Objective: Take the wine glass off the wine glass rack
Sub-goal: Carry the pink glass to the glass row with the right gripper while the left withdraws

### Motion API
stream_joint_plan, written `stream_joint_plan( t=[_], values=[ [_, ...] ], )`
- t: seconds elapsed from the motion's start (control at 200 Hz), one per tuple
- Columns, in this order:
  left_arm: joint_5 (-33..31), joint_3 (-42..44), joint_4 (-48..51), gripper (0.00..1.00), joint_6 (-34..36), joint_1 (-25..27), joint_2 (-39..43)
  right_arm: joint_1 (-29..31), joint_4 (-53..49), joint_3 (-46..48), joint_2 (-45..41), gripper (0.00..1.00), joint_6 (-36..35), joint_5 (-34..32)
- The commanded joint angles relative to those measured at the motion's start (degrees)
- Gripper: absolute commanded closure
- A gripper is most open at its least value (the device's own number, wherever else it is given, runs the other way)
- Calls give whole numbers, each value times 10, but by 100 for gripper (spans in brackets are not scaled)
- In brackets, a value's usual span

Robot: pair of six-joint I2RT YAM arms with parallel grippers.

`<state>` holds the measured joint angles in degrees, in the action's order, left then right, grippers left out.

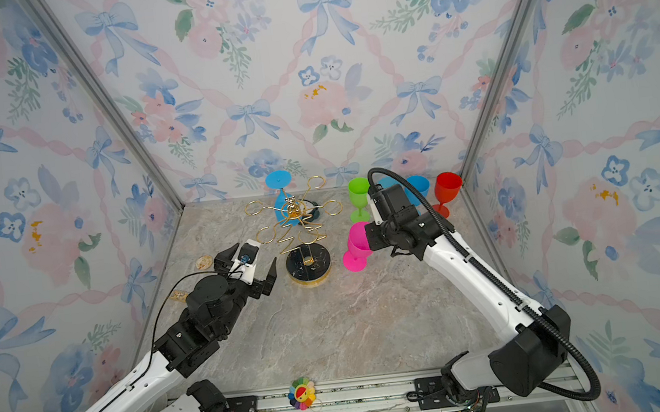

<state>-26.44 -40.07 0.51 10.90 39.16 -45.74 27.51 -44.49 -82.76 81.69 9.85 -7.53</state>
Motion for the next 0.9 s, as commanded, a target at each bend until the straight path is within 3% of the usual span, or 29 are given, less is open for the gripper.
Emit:
stream_joint_plan(
  t=[0.0, 0.16, 0.365, 0.485, 0.895],
  values=[
    [57, -16, 30, 3, -94, -70, 15, -9, -18, -54, 45, 100, -19, -34],
    [144, -16, 29, 4, -139, -197, -2, -18, -27, -105, 104, 100, -27, -40],
    [208, -20, 22, 3, -155, -291, -35, -35, -23, -142, 162, 100, -29, -25],
    [230, -19, 17, 2, -162, -306, -49, -45, -14, -161, 192, 100, -30, -8],
    [211, -4, 0, 2, -162, -312, -34, -65, -32, -286, 310, 100, -28, 23]
  ],
)
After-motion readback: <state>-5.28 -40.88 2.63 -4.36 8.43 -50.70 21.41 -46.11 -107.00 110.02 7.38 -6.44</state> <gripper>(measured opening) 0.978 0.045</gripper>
